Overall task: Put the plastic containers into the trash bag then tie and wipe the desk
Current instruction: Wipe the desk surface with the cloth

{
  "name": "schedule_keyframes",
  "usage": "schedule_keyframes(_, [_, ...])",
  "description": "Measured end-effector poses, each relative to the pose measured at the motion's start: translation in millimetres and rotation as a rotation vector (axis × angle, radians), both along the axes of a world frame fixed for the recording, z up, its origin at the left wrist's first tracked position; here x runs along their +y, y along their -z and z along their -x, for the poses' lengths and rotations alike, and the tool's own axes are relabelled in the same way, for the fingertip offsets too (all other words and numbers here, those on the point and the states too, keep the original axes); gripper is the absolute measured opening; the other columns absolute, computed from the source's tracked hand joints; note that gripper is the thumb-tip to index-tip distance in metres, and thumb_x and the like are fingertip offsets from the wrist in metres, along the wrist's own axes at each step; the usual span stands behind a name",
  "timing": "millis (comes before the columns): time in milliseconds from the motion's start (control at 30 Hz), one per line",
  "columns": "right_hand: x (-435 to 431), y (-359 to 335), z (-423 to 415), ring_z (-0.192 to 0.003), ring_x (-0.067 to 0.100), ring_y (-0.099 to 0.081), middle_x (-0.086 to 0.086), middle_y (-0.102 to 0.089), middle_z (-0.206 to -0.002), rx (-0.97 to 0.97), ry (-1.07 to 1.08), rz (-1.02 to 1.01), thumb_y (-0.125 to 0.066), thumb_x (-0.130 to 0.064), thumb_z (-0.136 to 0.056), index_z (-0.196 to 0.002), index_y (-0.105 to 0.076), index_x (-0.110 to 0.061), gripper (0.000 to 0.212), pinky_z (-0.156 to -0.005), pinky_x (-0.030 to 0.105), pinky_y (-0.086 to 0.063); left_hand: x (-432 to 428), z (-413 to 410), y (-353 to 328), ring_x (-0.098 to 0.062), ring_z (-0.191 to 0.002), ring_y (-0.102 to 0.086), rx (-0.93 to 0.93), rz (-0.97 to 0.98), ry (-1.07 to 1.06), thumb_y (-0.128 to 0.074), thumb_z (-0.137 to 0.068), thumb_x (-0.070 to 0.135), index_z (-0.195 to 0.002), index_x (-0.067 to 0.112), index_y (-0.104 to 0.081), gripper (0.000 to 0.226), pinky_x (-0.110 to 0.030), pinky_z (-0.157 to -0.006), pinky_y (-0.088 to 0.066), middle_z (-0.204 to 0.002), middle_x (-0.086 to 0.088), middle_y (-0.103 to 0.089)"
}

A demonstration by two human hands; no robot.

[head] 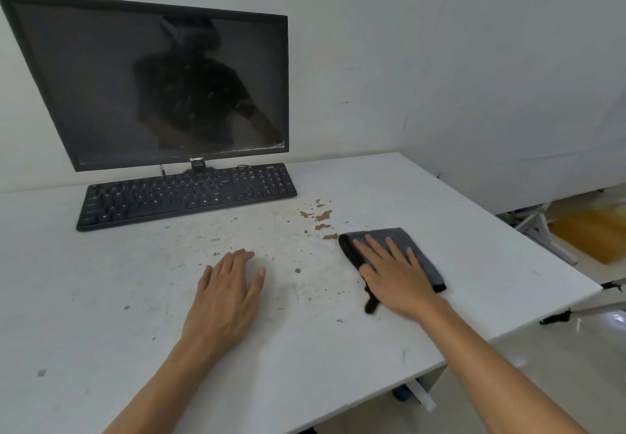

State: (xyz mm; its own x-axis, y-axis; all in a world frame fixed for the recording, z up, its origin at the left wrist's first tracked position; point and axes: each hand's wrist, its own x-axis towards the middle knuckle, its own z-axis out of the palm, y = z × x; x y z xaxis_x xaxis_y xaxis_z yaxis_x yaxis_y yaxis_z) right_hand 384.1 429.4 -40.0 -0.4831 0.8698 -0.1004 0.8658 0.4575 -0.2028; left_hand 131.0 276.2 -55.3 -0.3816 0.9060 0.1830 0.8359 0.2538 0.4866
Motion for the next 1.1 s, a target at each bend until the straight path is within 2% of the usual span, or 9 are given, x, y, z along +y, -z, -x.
schedule_keyframes(133, [32, -3, 70, -0.154, 0.025, 0.010, -0.014, 0.006, -0.167, 0.025, 0.039, 0.032, -0.012, -0.044, -0.102, -0.160, -0.001, -0.038, 0.059, -0.122, 0.055, 0.008, 0, -2, -2, -0.012, -0.148, -0.025, -0.043, -0.034, -0.026, -0.020, -0.102, 0.053, -0.151, 0.024, -0.029, 0.058, -0.037, -0.124, -0.016, -0.159, 0.006, -0.032])
schedule_keyframes(233, [39, -7, 125, -0.153, 0.033, 0.012, -0.009, 0.007, -0.168, 0.017, -0.025, 0.052, -0.010, -0.044, -0.101, -0.160, 0.000, -0.034, 0.060, -0.120, 0.060, 0.008, 1, -4, -5, -0.013, -0.147, -0.027, -0.065, -0.058, -0.047, -0.020, -0.102, 0.052, -0.152, 0.024, -0.028, 0.058, -0.036, -0.124, -0.018, -0.158, 0.005, -0.032])
schedule_keyframes(367, [28, -9, 178, -0.153, 0.035, 0.012, -0.009, 0.007, -0.168, -0.005, -0.151, 0.031, -0.010, -0.045, -0.103, -0.160, 0.000, -0.033, 0.060, -0.120, 0.060, 0.010, 4, -4, -4, -0.012, -0.148, -0.026, -0.110, -0.097, -0.059, -0.017, -0.101, 0.055, -0.154, 0.024, -0.022, 0.062, -0.038, -0.124, -0.018, -0.160, 0.005, -0.028])
schedule_keyframes(500, [-8, -6, 198, -0.153, 0.032, 0.013, -0.013, 0.006, -0.168, -0.028, -0.376, -0.004, -0.013, -0.049, -0.104, -0.160, -0.001, -0.036, 0.059, -0.120, 0.059, 0.011, 6, 2, 1, -0.008, -0.151, -0.014, -0.160, -0.219, -0.107, -0.014, -0.101, 0.057, -0.154, 0.027, -0.018, 0.061, -0.040, -0.125, -0.002, -0.162, 0.007, -0.022])
schedule_keyframes(633, [-46, -5, 168, -0.155, 0.025, 0.009, -0.018, -0.001, -0.167, 0.029, -0.568, -0.025, -0.014, -0.050, -0.103, -0.158, -0.005, -0.040, 0.057, -0.122, 0.055, 0.009, 5, 6, -2, -0.010, -0.146, -0.025, -0.262, -0.291, -0.168, -0.011, -0.092, 0.060, -0.147, 0.023, -0.034, 0.070, -0.041, -0.125, 0.000, -0.153, 0.005, -0.037])
schedule_keyframes(767, [-70, -7, 115, -0.155, 0.018, 0.009, -0.022, -0.001, -0.166, 0.053, -0.650, -0.018, -0.022, -0.040, -0.098, -0.157, 0.000, -0.044, 0.064, -0.123, 0.048, 0.010, 0, 5, 0, -0.008, -0.145, -0.029, -0.194, -0.188, -0.068, -0.006, -0.091, 0.066, -0.143, 0.030, -0.037, 0.070, -0.041, -0.125, -0.002, -0.151, 0.010, -0.040])
schedule_keyframes(933, [-75, -9, 49, -0.152, 0.007, 0.015, -0.027, 0.002, -0.164, 0.007, -0.582, 0.007, -0.011, -0.044, -0.090, -0.155, -0.005, -0.050, 0.066, -0.122, 0.041, 0.014, -2, 4, 4, -0.010, -0.150, -0.020, -0.034, -0.081, -0.002, -0.005, -0.091, 0.066, -0.148, 0.028, -0.031, 0.073, -0.041, -0.126, -0.005, -0.159, 0.008, -0.031])
schedule_keyframes(1100, [-60, -9, -4, -0.150, 0.003, 0.019, -0.031, 0.010, -0.161, -0.004, -0.378, 0.010, -0.019, -0.034, -0.103, -0.155, -0.002, -0.052, 0.057, -0.123, 0.040, 0.012, -2, -3, 1, -0.007, -0.153, -0.006, 0.060, -0.036, 0.083, -0.004, -0.092, 0.067, -0.152, 0.029, -0.026, 0.075, -0.040, -0.125, 0.003, -0.163, 0.011, -0.020])
